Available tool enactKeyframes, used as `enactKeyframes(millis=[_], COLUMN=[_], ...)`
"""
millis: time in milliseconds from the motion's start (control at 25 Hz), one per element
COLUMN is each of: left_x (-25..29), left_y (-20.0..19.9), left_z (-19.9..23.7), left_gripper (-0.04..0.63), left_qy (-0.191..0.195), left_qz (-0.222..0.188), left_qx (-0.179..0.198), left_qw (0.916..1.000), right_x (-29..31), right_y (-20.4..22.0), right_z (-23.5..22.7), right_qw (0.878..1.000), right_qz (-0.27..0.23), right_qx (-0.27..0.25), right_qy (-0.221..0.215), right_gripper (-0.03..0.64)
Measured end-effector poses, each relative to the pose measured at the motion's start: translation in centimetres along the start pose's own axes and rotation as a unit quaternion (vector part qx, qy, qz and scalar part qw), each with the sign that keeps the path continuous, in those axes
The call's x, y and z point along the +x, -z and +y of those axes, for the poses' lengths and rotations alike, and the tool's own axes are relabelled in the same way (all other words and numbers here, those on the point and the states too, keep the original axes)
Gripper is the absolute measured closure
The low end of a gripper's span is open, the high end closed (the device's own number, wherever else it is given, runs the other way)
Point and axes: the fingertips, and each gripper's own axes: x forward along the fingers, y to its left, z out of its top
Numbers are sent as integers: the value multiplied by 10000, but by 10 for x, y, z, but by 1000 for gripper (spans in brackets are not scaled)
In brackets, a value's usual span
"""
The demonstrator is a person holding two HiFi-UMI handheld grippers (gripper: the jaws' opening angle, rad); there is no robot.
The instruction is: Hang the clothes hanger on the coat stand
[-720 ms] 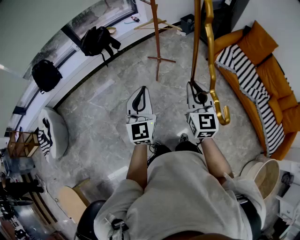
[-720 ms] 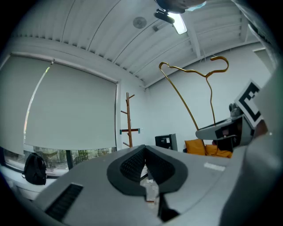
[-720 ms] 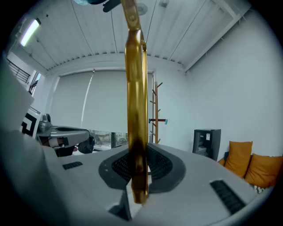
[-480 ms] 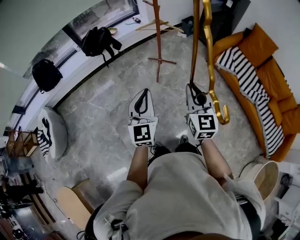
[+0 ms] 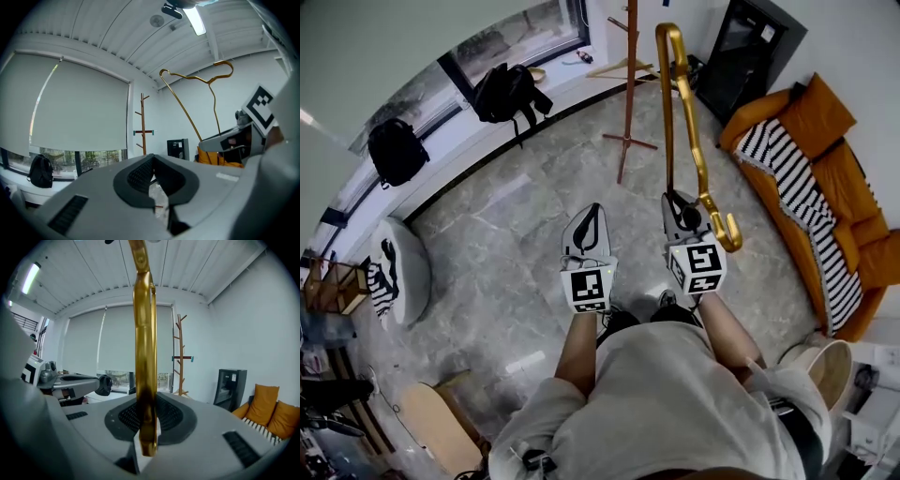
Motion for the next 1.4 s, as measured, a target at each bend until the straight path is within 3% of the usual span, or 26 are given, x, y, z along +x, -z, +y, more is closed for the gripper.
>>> enactKeyframes(millis=[320, 560, 1400], left_x=[-16, 0, 213], left_y=[7, 23, 23], left_z=[48, 61, 101], left_gripper=[586, 586, 586], left_qy=[-20, 110, 364], left_qz=[49, 182, 400], left_qx=[-2, -87, 169], left_qw=[10000, 9997, 9984], right_x=[22, 50, 231], right_y=[-7, -1, -25], right_z=[40, 42, -65], right_qw=[9998, 9998, 9997], right_qz=[79, 204, 216], right_qx=[-125, -51, 108], right_qy=[-101, -56, -85], right_gripper=[575, 575, 575])
